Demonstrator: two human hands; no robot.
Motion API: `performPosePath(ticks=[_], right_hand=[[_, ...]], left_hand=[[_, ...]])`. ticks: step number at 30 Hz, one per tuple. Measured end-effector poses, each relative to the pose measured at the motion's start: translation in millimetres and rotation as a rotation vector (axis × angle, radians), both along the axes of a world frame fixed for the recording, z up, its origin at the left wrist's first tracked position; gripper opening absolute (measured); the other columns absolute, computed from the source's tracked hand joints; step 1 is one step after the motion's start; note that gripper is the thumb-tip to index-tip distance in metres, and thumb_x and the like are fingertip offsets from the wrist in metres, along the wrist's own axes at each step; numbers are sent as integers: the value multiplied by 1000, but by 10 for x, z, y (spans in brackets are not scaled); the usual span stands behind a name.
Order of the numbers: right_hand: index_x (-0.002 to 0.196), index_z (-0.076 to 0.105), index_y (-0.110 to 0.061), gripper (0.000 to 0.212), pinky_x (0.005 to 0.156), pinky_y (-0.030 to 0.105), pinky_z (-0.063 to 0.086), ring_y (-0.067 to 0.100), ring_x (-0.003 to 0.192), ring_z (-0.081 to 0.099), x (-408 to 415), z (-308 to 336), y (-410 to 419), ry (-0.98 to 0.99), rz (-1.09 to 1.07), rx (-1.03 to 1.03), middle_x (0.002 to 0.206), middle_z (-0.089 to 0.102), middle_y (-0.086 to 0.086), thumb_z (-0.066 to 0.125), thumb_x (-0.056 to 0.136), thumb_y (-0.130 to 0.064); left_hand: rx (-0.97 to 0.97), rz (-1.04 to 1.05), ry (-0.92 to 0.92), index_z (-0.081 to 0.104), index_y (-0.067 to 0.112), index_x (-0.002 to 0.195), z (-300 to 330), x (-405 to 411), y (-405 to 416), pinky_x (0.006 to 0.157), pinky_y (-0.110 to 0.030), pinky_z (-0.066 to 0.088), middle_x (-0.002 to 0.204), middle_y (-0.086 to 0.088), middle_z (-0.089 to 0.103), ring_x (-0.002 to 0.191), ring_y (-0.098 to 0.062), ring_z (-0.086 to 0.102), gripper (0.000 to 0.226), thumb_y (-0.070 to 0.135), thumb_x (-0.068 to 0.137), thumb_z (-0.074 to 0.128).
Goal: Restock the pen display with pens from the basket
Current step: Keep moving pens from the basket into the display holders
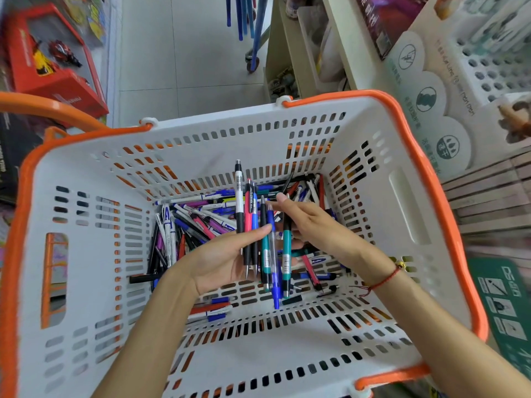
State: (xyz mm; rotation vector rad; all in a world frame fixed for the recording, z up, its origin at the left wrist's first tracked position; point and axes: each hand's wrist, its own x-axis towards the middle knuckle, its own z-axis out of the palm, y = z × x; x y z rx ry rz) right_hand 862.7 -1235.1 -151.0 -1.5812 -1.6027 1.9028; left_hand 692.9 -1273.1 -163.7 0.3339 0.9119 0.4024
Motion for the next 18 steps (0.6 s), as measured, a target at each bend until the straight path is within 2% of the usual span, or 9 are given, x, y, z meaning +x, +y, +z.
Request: performPosePath(ticks=[1, 2, 3, 5, 8, 10, 12, 15, 18], right_hand=[[123, 60, -3, 52, 94, 27, 51, 22, 103, 66, -2, -15, -3, 1, 19, 3, 93, 70, 9, 31, 103, -41], [114, 62, 2, 52, 80, 28, 56, 23, 90, 70, -2, -37, -12, 21, 36, 5, 86, 71, 13, 33, 104, -39], [109, 61, 5, 48, 64, 23, 55, 16, 74, 70, -14, -31, -30, 53, 43, -3, 79, 70, 8, 35, 104, -36], [108, 63, 1, 38, 56, 22, 50, 9, 62, 63, -30, -50, -60, 117, 43, 20, 76, 67, -2, 41, 102, -30], [114, 64, -6, 33, 63, 17, 50, 4, 65, 61, -14, -21, -28, 106, 21, 67, 79, 66, -10, 50, 99, -31], [126, 59, -19, 46, 77, 19, 51, 7, 80, 62, 41, 10, 44, 85, -73, 10, 95, 66, -7, 51, 92, -49], [131, 55, -24, 60, 79, 24, 51, 13, 89, 60, 126, 15, 126, 199, -175, -107, 106, 65, -2, 53, 82, -59], [134, 52, -24, 61, 90, 28, 52, 17, 105, 64, 201, 3, 162, 256, -43, -171, 113, 69, -1, 63, 81, -51], [121, 64, -23, 49, 94, 31, 53, 18, 104, 65, 229, 17, 136, 358, 123, -159, 108, 70, 2, 69, 77, -45]], left_hand=[[11, -4, -9, 64, 12, 118, 0, -2, -1, 99, -48, 50, 117, -13, 70, 114, -30, 64, 37, 30, 87, 56], [20, -5, -13, 65, 11, 117, -6, -4, -8, 91, -44, 56, 114, -13, 71, 109, -28, 67, 36, 29, 86, 57], [30, -8, -14, 65, 11, 114, -4, 4, -16, 83, -40, 59, 110, -13, 72, 103, -26, 70, 36, 28, 84, 58], [39, -21, -29, 64, 11, 114, -13, 18, -33, 84, -41, 59, 103, -11, 74, 100, -26, 70, 35, 28, 83, 58], [35, -47, -98, 63, 10, 113, -22, 3, -42, 84, -40, 58, 83, -4, 68, 84, -22, 69, 32, 28, 88, 56], [38, -107, -183, 68, 11, 104, -15, -33, -53, 79, -41, 58, 75, 0, 61, 72, -16, 63, 24, 27, 92, 54], [57, -217, -277, 71, 13, 98, -9, -58, -71, 75, -38, 57, 73, 2, 59, 68, -14, 61, 23, 26, 94, 53], [81, -366, -322, 71, 14, 96, -2, -50, -105, 70, -32, 57, 72, 2, 59, 65, -13, 61, 21, 24, 95, 52], [110, -478, -337, 69, 15, 95, 22, -33, -112, 68, -30, 56, 71, 4, 60, 64, -11, 61, 20, 23, 96, 50]])
